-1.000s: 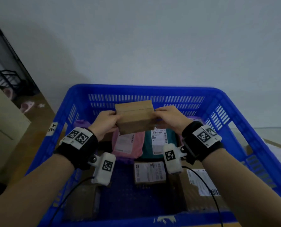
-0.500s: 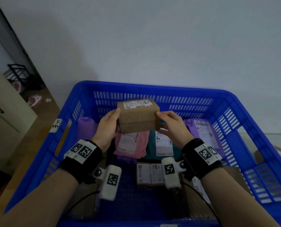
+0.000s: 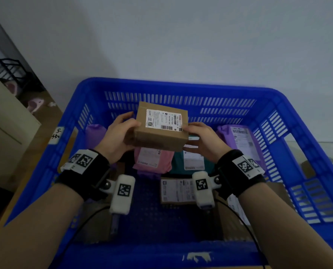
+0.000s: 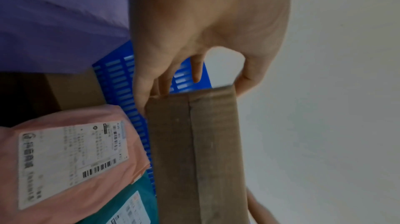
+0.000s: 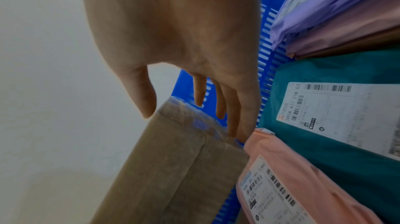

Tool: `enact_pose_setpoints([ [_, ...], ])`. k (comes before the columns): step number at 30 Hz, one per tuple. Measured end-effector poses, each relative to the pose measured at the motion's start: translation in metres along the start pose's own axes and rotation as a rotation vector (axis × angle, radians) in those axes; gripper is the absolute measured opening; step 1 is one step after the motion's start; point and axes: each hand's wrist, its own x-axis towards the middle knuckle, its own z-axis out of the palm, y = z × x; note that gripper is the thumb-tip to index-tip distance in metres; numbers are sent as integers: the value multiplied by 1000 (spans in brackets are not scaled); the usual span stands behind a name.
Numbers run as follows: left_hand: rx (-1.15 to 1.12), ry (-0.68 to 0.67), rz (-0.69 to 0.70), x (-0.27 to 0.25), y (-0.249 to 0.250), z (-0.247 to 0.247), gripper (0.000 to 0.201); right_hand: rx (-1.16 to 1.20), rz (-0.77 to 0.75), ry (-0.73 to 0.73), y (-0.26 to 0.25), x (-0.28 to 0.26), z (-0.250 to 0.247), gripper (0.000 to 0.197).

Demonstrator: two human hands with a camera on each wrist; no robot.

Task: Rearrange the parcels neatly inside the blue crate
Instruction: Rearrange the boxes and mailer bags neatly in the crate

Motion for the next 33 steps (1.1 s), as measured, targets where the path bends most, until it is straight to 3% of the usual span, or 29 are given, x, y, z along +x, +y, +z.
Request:
enact_pose_setpoints([
  [3,57,-166,-128,3,-2,-10,64,-73,57,-64,0,-3,-2,47],
  [5,169,-244,-203,4,-7,-14,61,-152,104,-115,1,-7,-2,37],
  [7,308,-263,-258,4,-11,-14,52,-214,154,-172,5,-9,-2,36],
  [10,444,-309,-348,3,-22,-11,62,-334,239,-257,14,-8,-3,30],
  [14,547,-438,-522,4,-45,-17,105,-546,335,-325,25,-11,-4,25],
  [16,580,-490,-620,6,-59,-22,112,-647,400,-392,31,-11,-2,22],
  [21,653,-581,-789,8,-82,-21,96,-1043,514,-579,35,2,9,40],
  [25,727,-616,-865,0,-96,-9,57,-1233,589,-720,47,11,15,47],
  [29,698,-710,-954,4,-111,-11,83,-1446,590,-864,57,20,23,58],
  [33,679,-792,-1022,9,-118,-13,75,-1766,393,-970,56,29,33,67],
])
